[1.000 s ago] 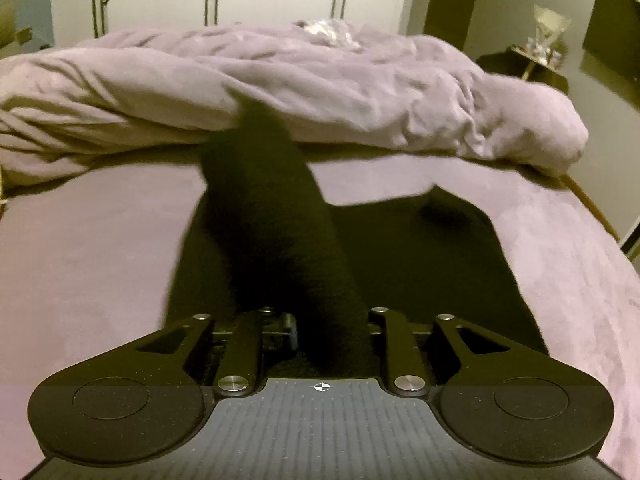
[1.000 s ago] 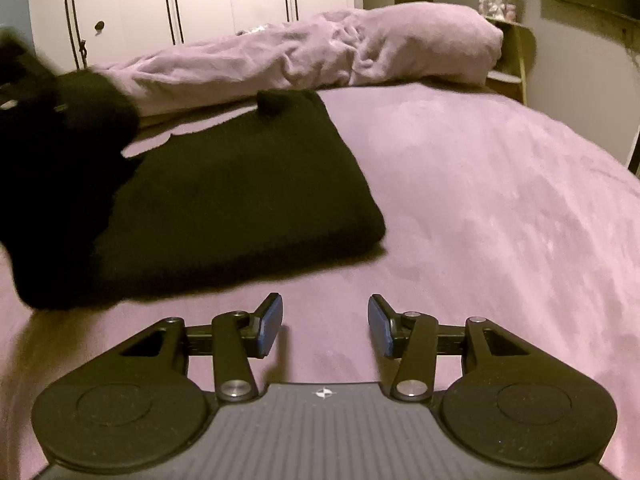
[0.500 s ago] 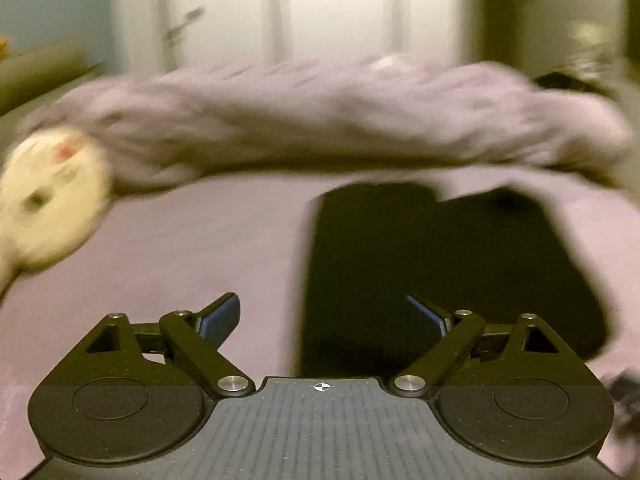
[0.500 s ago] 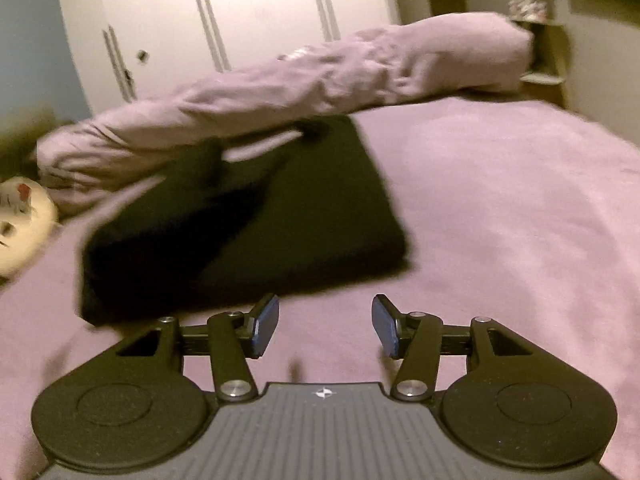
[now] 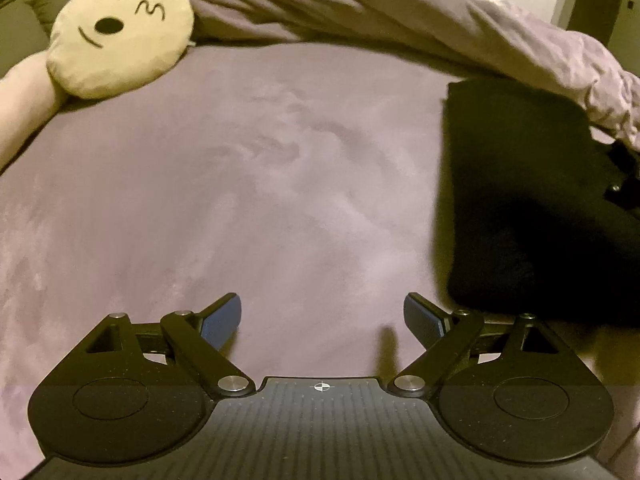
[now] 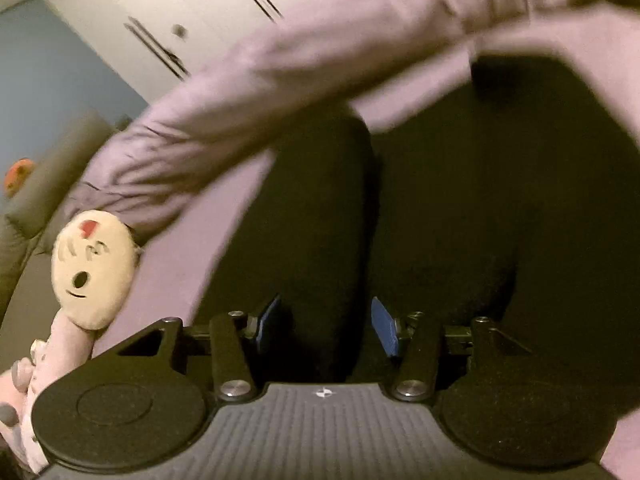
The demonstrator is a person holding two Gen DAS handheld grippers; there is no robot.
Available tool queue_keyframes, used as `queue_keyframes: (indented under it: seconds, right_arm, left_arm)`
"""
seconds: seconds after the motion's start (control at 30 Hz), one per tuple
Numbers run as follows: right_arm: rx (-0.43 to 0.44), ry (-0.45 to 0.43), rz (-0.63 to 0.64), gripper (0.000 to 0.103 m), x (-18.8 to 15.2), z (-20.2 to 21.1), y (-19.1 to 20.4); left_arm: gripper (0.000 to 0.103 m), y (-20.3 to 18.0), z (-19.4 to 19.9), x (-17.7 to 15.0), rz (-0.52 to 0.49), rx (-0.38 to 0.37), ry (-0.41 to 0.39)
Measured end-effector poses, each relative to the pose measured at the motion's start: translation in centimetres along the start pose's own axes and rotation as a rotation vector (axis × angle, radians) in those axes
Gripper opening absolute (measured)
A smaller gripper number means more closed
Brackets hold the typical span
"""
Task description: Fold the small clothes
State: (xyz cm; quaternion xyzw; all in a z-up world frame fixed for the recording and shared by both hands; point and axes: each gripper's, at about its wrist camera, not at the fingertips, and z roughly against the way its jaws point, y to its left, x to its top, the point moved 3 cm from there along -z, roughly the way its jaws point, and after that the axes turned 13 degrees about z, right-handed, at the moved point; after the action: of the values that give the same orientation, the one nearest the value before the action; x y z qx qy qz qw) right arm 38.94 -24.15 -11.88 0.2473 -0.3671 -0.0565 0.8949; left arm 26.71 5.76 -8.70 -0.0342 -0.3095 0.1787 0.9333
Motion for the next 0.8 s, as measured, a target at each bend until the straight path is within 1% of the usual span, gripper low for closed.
queue_keyframes:
  seconds: [0.03,0.07,0.1,0.13,0.17,0.2,0.27,0.3,0.33,0.37,0.4,0.43,0.47,0.5,0.53,0.57,0.63,0.67,0.7,0.77,0.8]
  right_arm:
    - [0.015,-0.015,0.0,0.047,0.1,-0.2,0.1]
    - [0.023,-0.025,0.007,0.036,0.2,-0.3,0.3]
    - [0.03,-0.028,0.01,0.028,0.2,-0.5,0.4]
    - [0.032,-0.029,0.009,0.025,0.3,-0.6,0.5]
    - [0.027,-0.032,0.019,0.018,0.4,-0.7,0.4]
    - [0.01,-0.052,0.056,0.015,0.5,-0.2,0.8]
    - [-0.058,-0.122,0.192,0.013,0.9,1.9,1.9]
    - [-0.079,-0.184,0.247,0.012,1.3,3.5,2.4]
    - [-0.103,-0.236,0.279,0.012,1.2,5.1,2.6]
    - [-0.126,-0.267,0.287,0.011,1.1,6.4,2.3]
    - [-0.161,-0.269,0.298,0.011,1.1,6.8,1.7]
    - [-0.219,-0.26,0.313,0.011,0.8,6.8,0.8]
    - [-0.306,-0.23,0.311,0.003,0.2,6.4,-0.5]
    - [-0.377,-0.174,0.3,0.0,-0.3,5.5,-1.9]
    - [-0.408,-0.099,0.277,0.0,-0.9,4.2,-3.3]
    - [-0.373,-0.095,0.247,0.0,-1.6,4.2,-4.5]
    - [-0.281,-0.167,0.226,0.001,-1.7,6.0,-4.7]
    - [-0.251,-0.177,0.197,0.01,-1.6,6.7,-5.0]
    - [-0.23,-0.184,0.162,0.028,-1.5,7.4,-5.4]
    - [-0.184,-0.196,0.096,0.046,-1.2,8.3,-6.4]
    - [-0.143,-0.198,0.051,0.047,-1.0,8.6,-6.8]
  left_arm:
    - [0.093,0.3,0.0,0.0,0.002,0.002,0.001]
    - [0.093,0.3,-0.1,0.0,0.003,0.005,0.005]
    - [0.093,0.4,-0.2,-0.1,0.003,0.012,0.01]
    - [0.093,0.5,-0.5,-0.1,0.004,0.017,0.014]
    - [0.093,0.5,-0.7,-0.2,0.008,0.022,0.021]
    - [0.093,0.6,-0.9,-0.3,0.016,0.022,0.031]
    - [0.093,0.6,-0.8,-0.4,0.021,0.015,0.039]
    - [0.093,0.6,-0.6,-0.4,0.015,0.012,0.037]
    - [0.093,0.5,-0.5,-0.3,0.008,0.01,0.029]
    - [0.094,0.3,-0.4,-0.2,0.002,0.011,0.02]
    - [0.094,0.1,-0.5,-0.1,-0.001,0.012,0.013]
    - [0.094,-0.2,-0.6,0.0,-0.001,0.011,0.011]
    - [0.094,-0.6,-0.8,0.0,0.0,0.011,0.019]
    - [0.094,-1.0,-1.1,-0.1,-0.001,0.007,0.026]
    - [0.094,-1.5,-1.2,-0.2,-0.001,-0.002,0.034]
    - [0.094,-2.0,-1.4,-0.3,-0.003,-0.012,0.04]
    - [0.094,-3.2,-1.6,-0.4,-0.02,-0.045,0.046]
    - [0.094,-3.6,-1.8,-0.6,-0.03,-0.054,0.048]
    - [0.094,-3.9,-2.0,-0.7,-0.037,-0.055,0.054]
    - [0.094,-4.2,-2.6,-0.7,-0.035,-0.037,0.056]
    - [0.094,-4.2,-2.7,-0.7,-0.028,-0.03,0.058]
